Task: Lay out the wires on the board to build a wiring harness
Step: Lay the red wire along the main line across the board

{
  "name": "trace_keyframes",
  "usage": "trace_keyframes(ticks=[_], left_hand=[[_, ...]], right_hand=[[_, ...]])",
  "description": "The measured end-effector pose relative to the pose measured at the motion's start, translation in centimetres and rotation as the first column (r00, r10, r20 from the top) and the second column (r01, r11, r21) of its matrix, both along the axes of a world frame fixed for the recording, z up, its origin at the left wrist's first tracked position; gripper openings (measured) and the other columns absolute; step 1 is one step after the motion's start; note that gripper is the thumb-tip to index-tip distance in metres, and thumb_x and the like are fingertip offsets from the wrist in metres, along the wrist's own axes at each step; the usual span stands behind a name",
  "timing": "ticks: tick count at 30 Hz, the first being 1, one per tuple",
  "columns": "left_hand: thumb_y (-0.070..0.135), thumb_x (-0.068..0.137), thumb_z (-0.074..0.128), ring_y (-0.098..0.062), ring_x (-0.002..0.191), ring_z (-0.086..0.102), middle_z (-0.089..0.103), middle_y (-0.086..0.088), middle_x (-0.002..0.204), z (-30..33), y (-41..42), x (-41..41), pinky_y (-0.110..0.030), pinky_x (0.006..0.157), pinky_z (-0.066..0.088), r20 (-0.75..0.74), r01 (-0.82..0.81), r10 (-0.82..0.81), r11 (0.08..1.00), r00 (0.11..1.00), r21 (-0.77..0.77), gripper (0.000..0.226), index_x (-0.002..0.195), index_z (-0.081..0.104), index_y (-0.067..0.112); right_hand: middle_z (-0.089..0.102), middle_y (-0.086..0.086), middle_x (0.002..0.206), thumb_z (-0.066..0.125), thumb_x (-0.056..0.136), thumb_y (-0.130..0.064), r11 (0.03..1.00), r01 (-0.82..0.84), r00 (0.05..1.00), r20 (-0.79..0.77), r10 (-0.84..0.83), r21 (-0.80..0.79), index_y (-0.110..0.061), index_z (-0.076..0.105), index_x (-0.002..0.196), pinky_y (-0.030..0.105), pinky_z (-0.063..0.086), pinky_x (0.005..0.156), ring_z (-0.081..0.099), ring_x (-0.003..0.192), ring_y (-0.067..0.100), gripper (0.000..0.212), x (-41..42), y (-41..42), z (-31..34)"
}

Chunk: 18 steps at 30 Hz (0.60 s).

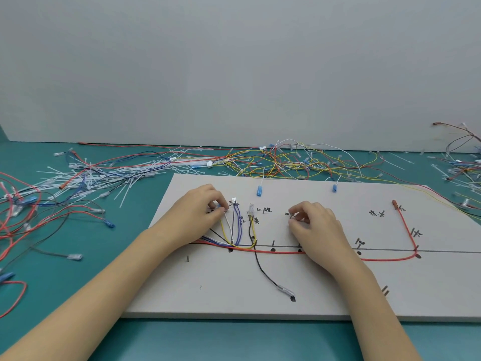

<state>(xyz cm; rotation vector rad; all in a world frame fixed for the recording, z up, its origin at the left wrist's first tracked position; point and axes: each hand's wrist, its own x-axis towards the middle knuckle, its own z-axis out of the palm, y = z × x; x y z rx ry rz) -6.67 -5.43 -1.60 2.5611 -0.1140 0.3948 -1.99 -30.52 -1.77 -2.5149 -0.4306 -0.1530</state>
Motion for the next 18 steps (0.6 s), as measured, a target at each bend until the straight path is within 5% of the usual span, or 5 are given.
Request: trace_keyframes(ticks=[18], left_hand=[[0.015,0.093,0.052,-0.008,0.089,0.059,0.060,0.009,0.101,1.0,1.3,0.0,-0.027,0.079,0.048,-0.122,-0.077,0.072,0.996,0.990,-0.034,0.018,0.096,0.064,0.029]], right_hand=[[0.054,-0.009,0.100,0.050,0.092,-0.020,1.000,-0.019,1.000,-0.008,0.019,0.005,-0.030,0.059,0.109,0.036,0.038,0.093,0.043,0.102,0.016,0.021,0.0,-0.2,0.0]])
